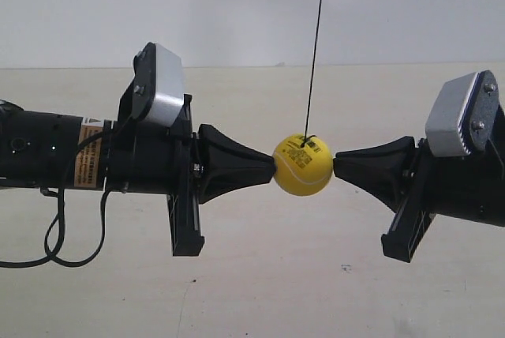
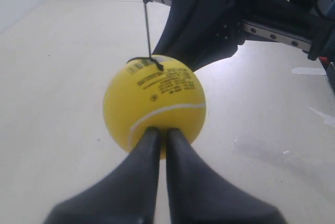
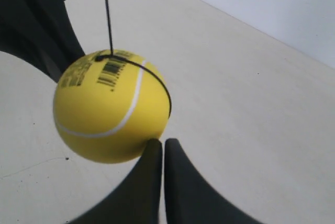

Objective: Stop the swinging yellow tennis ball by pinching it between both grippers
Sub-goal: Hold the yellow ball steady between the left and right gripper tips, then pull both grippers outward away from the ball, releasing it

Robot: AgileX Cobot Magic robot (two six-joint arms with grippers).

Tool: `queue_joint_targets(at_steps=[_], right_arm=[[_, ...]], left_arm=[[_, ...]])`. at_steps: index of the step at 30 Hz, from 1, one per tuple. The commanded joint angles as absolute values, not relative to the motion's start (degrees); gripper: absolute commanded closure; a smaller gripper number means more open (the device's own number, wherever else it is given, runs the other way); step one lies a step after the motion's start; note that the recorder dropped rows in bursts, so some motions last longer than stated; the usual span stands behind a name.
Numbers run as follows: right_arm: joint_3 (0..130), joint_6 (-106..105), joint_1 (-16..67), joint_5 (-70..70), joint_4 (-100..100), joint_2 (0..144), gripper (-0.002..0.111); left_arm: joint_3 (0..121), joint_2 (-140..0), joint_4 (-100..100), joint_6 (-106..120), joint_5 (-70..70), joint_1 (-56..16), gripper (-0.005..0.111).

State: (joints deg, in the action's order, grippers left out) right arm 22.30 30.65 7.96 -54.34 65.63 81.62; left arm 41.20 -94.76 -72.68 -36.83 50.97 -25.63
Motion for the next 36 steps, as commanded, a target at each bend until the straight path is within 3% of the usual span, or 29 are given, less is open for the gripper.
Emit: queue_joint_targets(at_steps=[1, 32, 36], right_arm=[[22.5, 30.2, 8.0, -54.5, 66.3, 81.2, 0.108], [22.5, 29.6, 7.9, -54.3, 65.8, 81.2, 0.108], [22.5, 27.6, 7.9, -49.3, 60.3, 81.0, 0.108]], left_arm=[[41.4, -94.2, -72.4, -37.3, 51.4, -25.9, 0.102], [41.4, -94.1, -72.4, -37.1, 50.4, -25.8, 0.102], [41.4, -92.8, -72.0, -37.1, 42.9, -25.8, 0.102]])
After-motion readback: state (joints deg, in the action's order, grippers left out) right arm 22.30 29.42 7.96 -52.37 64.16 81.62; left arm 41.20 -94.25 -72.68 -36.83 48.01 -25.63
